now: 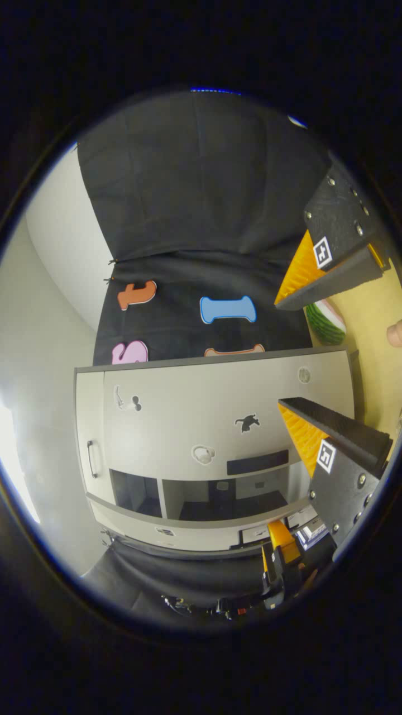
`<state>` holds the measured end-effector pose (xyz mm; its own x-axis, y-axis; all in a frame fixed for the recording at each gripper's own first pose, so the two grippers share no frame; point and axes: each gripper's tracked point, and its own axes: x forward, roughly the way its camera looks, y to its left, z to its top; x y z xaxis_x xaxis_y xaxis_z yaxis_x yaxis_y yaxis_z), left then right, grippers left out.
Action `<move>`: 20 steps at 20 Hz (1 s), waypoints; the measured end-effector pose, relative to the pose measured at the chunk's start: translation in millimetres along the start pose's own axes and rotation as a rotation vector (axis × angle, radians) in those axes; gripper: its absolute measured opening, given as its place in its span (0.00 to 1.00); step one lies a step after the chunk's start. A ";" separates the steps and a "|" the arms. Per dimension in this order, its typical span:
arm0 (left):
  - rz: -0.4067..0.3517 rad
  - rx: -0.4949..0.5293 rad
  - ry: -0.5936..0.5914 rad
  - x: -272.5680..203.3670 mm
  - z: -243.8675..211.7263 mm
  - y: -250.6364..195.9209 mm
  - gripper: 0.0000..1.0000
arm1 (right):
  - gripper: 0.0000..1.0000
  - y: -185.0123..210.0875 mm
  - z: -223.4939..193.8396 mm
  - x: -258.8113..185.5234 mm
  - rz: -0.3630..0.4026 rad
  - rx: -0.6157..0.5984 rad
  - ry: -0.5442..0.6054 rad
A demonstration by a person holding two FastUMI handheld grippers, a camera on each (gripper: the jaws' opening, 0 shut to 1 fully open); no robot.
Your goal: Grasp the bottle in the cabinet with the left hand and place it on the coaster, then close the right door with the right hand and the left door with the left hand.
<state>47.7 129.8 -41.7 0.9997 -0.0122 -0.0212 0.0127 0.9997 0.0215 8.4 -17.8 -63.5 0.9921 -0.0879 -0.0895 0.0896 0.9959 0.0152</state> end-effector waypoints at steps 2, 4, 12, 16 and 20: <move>0.000 0.009 -0.001 1.7 -0.7 -1.2 1.00 | 0.95 -7.4 2.0 -1.3 -0.010 0.001 -0.003; 0.001 0.015 -0.002 2.8 -0.3 -2.3 1.00 | 0.95 -12.5 3.8 -2.8 -0.016 0.003 -0.006; 0.003 0.018 0.011 9.3 0.7 -6.4 1.00 | 0.95 -25.5 10.6 -4.1 -0.018 0.001 -0.014; 0.007 0.031 0.016 11.8 2.5 -8.1 1.00 | 0.92 -36.8 10.6 -4.1 -0.034 -0.001 -0.013; 0.008 0.038 0.021 14.8 2.5 -9.7 1.00 | 0.95 -43.9 11.4 -0.9 -0.043 0.003 -0.016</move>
<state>62.5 119.9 -39.7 0.9991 -0.0033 -0.0422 0.0058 0.9982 0.0593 4.6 -61.7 -52.8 0.9886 -0.1308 -0.0744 0.1322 0.9911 0.0149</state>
